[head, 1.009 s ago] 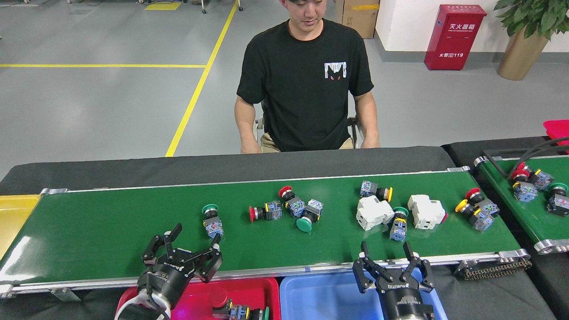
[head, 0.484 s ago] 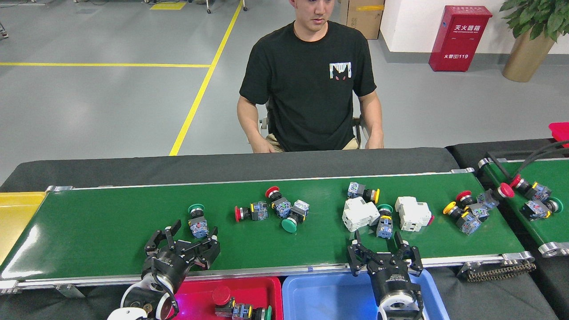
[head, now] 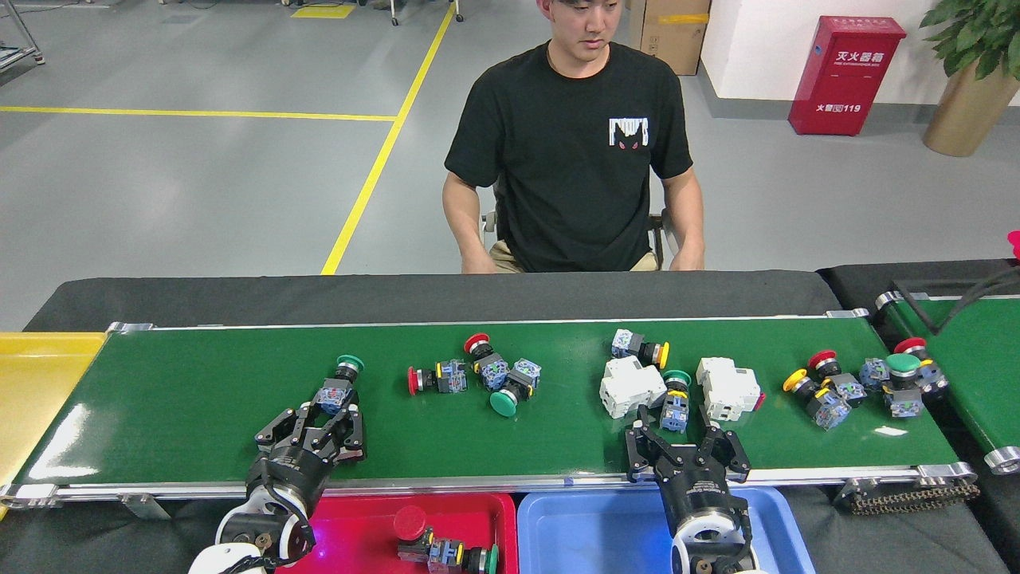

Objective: Pick switch part from conveyor to tray

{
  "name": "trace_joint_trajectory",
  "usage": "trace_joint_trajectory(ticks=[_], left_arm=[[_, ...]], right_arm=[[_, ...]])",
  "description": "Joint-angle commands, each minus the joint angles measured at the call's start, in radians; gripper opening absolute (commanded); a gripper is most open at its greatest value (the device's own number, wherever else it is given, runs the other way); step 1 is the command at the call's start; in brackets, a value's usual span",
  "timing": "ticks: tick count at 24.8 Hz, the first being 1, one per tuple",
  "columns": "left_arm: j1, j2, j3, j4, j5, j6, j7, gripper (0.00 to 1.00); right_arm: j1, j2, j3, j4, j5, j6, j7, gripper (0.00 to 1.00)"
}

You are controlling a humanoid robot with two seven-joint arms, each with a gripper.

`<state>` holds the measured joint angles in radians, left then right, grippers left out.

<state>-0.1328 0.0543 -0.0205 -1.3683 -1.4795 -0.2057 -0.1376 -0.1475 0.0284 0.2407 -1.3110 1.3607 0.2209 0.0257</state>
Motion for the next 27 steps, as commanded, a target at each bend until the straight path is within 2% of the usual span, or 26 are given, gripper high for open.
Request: trace_joint_trajectory(ticks=[1, 3, 5, 6, 8, 9, 10, 12, 13, 14, 15, 16, 18, 20, 22, 25, 27], left_arm=[[0.068, 0.019, 0.005, -0.13, 0.004, -0.141, -0.002, 0.02], [0.214, 0.067, 0.019, -0.285, 0.004, -0.322, -0.002, 0.04], [0.332, 0.081, 0.047, -0.387, 0.004, -0.426, -0.004, 0.08], [0.386, 0.082, 0.063, -0.416, 0.007, -0.478, -0.001, 0.16], [0.414, 0.075, 0.097, -0.411, 0.005, -0.508, -0.001, 0.5], [0.421, 0.065, 0.131, -0.411, 0.005, -0.503, -0.001, 0.84], [0.426, 0.055, 0.166, -0.411, 0.005, -0.497, 0.001, 1.0], [0.432, 0.033, 0.203, -0.408, 0.011, -0.503, 0.003, 1.0], [0.437, 0.03, 0.212, -0.41, 0.015, -0.505, 0.004, 1.0], [0.443, 0.03, 0.212, -0.41, 0.016, -0.505, 0.004, 1.0], [0.447, 0.029, 0.215, -0.411, 0.021, -0.503, 0.004, 1.0], [0.449, 0.027, 0.221, -0.411, 0.021, -0.5, 0.004, 1.0], [0.449, 0.007, 0.272, -0.411, 0.021, -0.472, 0.003, 1.0], [0.443, -0.048, 0.364, -0.411, 0.018, -0.339, 0.004, 1.0], [0.443, -0.05, 0.426, -0.41, 0.018, -0.228, 0.004, 1.0], [0.457, -0.053, 0.504, -0.408, 0.016, -0.216, 0.004, 1.0], [0.467, -0.051, 0.521, -0.41, 0.018, -0.216, 0.004, 1.0]], right_arm=[[-0.007, -0.01, -0.003, -0.022, -0.002, -0.043, 0.005, 0.02], [0.003, -0.01, -0.003, -0.065, -0.006, -0.089, 0.005, 0.02], [0.035, -0.012, -0.001, -0.116, -0.008, -0.129, 0.005, 0.02], [0.06, -0.013, -0.001, -0.154, -0.008, -0.169, 0.005, 0.02], [0.114, -0.013, 0.006, -0.221, -0.008, -0.259, 0.003, 0.01], [0.141, -0.013, 0.017, -0.263, -0.006, -0.325, 0.003, 0.01], [0.164, -0.013, 0.037, -0.303, -0.006, -0.396, 0.002, 0.02], [0.19, -0.015, 0.092, -0.338, -0.005, -0.496, 0.002, 0.02], [0.192, -0.013, 0.135, -0.338, -0.003, -0.523, 0.0, 0.09], [0.19, -0.013, 0.173, -0.336, 0.001, -0.529, 0.0, 0.27], [0.189, -0.013, 0.224, -0.335, 0.005, -0.526, 0.0, 0.72], [0.187, -0.008, 0.262, -0.326, 0.006, -0.52, 0.0, 1.0], [0.187, -0.012, 0.302, -0.307, 0.006, -0.526, 0.0, 1.0], [0.187, -0.008, 0.331, -0.298, 0.006, -0.528, 0.0, 1.0], [0.187, -0.005, 0.338, -0.298, 0.005, -0.528, 0.0, 1.0], [0.189, -0.001, 0.328, -0.318, 0.0, -0.514, -0.003, 1.0], [0.207, -0.001, 0.279, -0.355, -0.005, -0.405, -0.015, 0.99]])
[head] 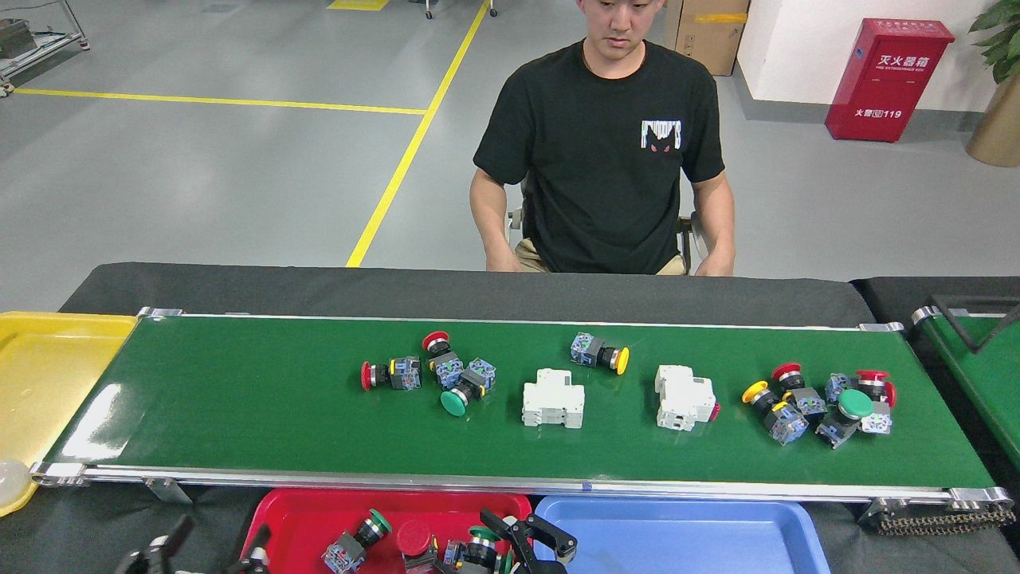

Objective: Pick switch part from conveyor to tray

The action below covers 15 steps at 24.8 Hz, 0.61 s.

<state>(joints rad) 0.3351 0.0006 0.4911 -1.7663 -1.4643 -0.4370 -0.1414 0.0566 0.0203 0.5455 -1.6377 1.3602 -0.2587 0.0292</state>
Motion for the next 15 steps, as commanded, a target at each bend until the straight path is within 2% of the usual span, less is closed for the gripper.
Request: trace_joint_trajectory(ticks=[1, 3, 6, 9, 11, 15], left_arm=[[-0.001, 0.002, 0.009, -0.012, 0.002, 0.015, 0.008, 1.0], [-0.005, 0.002, 0.007, -0.012, 0.001, 0.018, 0.008, 1.0], [-0.042, 0.002, 0.007, -0.009, -0.007, 0.032, 0.006, 1.0], [-0.11, 0.004, -0.005, 0.005, -0.031, 0.06, -0.003, 1.0], [-0.179, 0.006, -0.016, 0.028, -0.097, 0.058, -0.004, 1.0], [-0.335, 0.002, -0.097, 0.169, -0.2, 0.064, -0.004, 1.0]], right_arm=[[0.025, 0.006, -0.047, -0.042, -0.003, 0.148, -0.034, 0.99], [0.062, -0.002, -0.064, -0.054, -0.003, 0.341, -0.106, 0.99], [0.074, -0.029, -0.096, -0.056, -0.004, 0.493, -0.187, 0.99], [0.123, -0.039, -0.147, -0.048, -0.004, 0.535, -0.19, 0.99], [0.14, -0.036, -0.164, -0.039, -0.006, 0.538, -0.19, 0.99], [0.112, -0.023, -0.174, 0.002, -0.003, 0.539, -0.181, 0.99]])
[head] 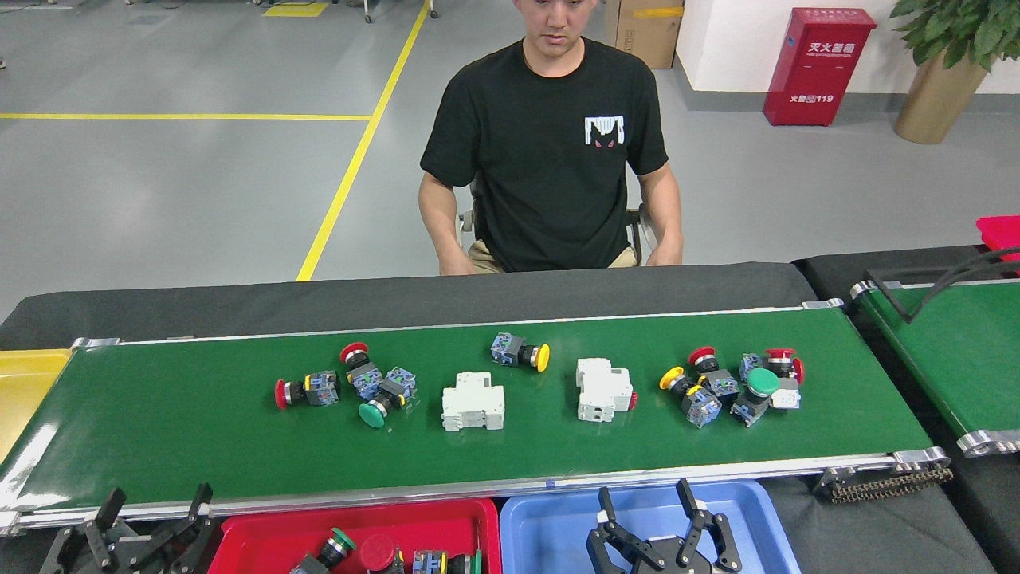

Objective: Pick switch part from conveyor to tray
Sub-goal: 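Reach left gripper to a button part, right gripper to white block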

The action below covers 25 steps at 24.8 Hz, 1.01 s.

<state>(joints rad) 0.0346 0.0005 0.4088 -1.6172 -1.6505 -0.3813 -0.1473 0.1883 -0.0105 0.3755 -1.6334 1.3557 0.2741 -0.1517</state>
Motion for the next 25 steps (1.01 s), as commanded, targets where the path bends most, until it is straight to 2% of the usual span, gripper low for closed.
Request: trace_joint_trajectory(ticks=[1, 5, 8, 10, 14, 19, 25], left_arm=[[-0.056, 0.003, -0.019, 0.042, -0.015, 0.009, 0.002, 1.0], [-0.165, 0.006, -0.054, 0.171, -0.018, 0.009, 0.002, 1.0], [-0.229, 0.023, -0.07, 0.26, -0.018, 0.009, 0.002, 1.0], [-0.265, 0.033, -0.073, 0.318, -0.018, 0.01, 0.002, 1.0], [-0.329, 0.05, -0.074, 0.427, -0.018, 0.033, 0.002, 1.0], [-0.378, 0.072, -0.074, 0.496, -0.018, 0.045, 0.003, 1.0], [-0.41, 0.075, -0.076, 0.563, -0.017, 0.045, 0.003, 1.0]], right_arm=[[-0.036, 0.007, -0.004, 0.007, 0.002, 0.007, 0.003, 0.99], [-0.19, 0.02, 0.016, 0.112, 0.008, -0.004, 0.046, 0.99], [-0.334, 0.03, 0.082, 0.227, 0.002, -0.009, 0.095, 0.99], [-0.391, 0.063, 0.094, 0.27, 0.0, -0.018, 0.107, 0.99], [-0.417, 0.107, 0.095, 0.314, 0.0, -0.125, 0.162, 0.99], [-0.441, 0.165, 0.098, 0.368, 0.003, -0.13, 0.195, 0.99], [-0.498, 0.17, 0.115, 0.448, -0.003, -0.108, 0.199, 0.99]])
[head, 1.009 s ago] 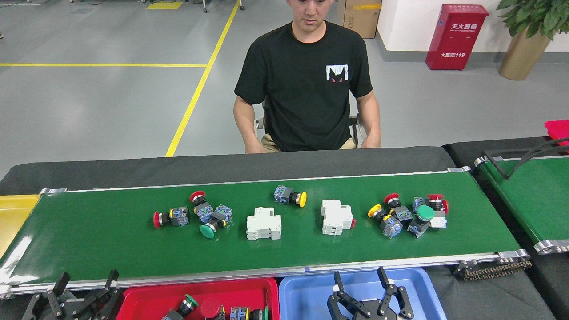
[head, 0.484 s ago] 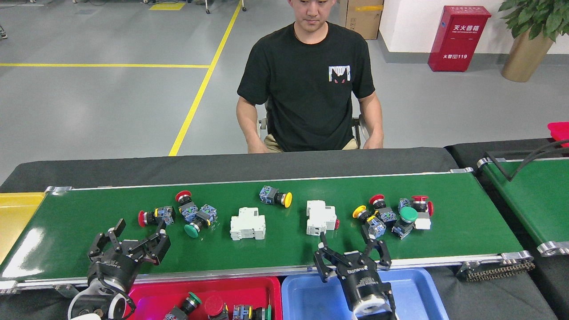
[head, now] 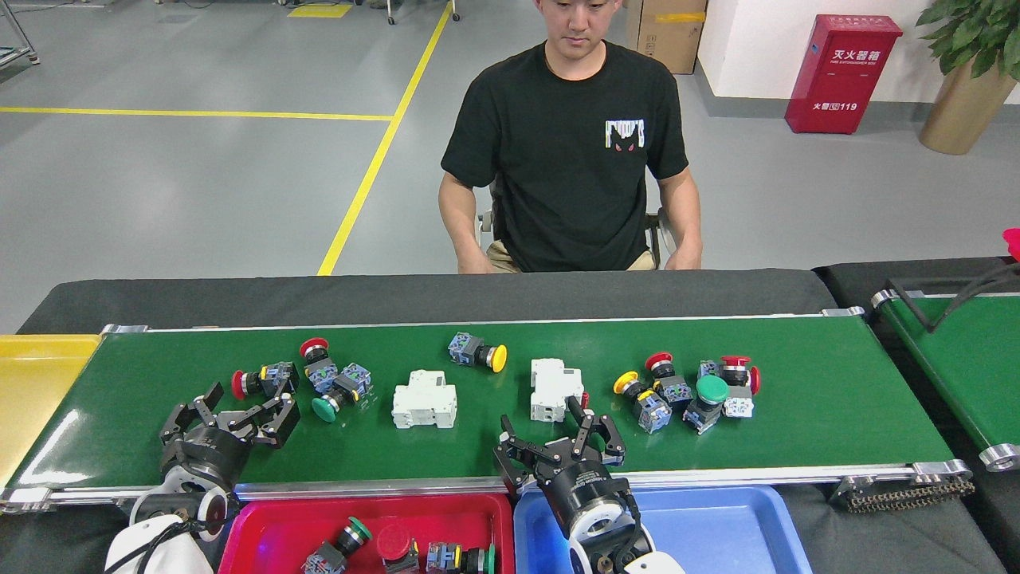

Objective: Pick switch part from conveyor to tray
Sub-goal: 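Reach left gripper to a button part, right gripper to white block, then close both grippers on the parts and lift them off the belt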

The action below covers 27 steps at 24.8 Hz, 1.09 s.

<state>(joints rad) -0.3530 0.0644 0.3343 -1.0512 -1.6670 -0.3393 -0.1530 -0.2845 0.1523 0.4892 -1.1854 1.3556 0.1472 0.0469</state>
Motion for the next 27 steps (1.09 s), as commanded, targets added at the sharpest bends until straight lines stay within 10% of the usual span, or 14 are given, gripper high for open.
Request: trace_joint_trajectory(ticks=[1, 10, 17, 27], left_arm=[[-0.038, 0.011, -0.001, 0.013, 0.0, 0.003, 0.01, 1.0], [-0.251, 0.012, -0.118, 0.258, 0.001, 0.086, 0.02, 1.0], [-0.244, 0.011, -0.136, 0.29, 0.001, 0.12, 0.043, 0.99], [-0.17, 0.015, -0.132, 0.286, 0.01, 0.121, 0.047, 1.0]], right_arm=[[-0.05, 0.007, 0.003, 0.023, -0.003, 0.037, 0.001, 0.99], [-0.246, 0.012, 0.003, 0.276, -0.127, 0.063, -0.002, 0.91], [-0.263, 0.012, 0.003, 0.294, -0.131, 0.045, 0.004, 0.06], [-0.254, 0.004, 0.003, 0.179, -0.133, -0.015, -0.002, 0.02]])
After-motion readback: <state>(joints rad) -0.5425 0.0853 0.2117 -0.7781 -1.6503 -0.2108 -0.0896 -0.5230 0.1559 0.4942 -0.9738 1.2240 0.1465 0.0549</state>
